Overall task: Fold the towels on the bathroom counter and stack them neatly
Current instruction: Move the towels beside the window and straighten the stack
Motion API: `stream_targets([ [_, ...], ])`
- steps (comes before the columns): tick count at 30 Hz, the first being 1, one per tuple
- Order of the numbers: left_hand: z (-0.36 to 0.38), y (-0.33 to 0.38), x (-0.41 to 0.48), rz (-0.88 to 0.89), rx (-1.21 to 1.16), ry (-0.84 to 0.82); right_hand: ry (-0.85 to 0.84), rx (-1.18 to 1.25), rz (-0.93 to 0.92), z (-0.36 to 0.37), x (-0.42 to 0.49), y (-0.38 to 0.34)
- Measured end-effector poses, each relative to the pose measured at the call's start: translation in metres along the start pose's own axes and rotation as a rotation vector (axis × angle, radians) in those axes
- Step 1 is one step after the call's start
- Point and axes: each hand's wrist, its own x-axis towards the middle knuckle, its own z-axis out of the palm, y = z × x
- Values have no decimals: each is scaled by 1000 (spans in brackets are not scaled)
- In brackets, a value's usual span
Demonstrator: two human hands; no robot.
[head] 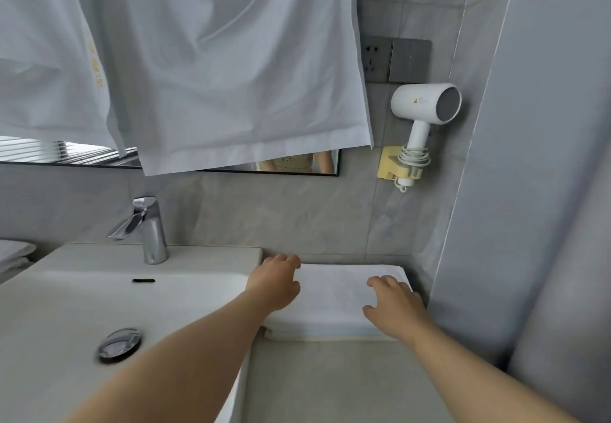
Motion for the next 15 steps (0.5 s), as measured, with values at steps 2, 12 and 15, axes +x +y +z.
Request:
stream_targets([
  [2,8,2,7,-28,-14,-20,-14,0,26,4,8,13],
  [12,52,-16,38,-155,-23,-154,-150,-13,94,40,52,47],
  [15,64,-23,48,-178,-18,-195,-161,-5,96,49,69,47],
])
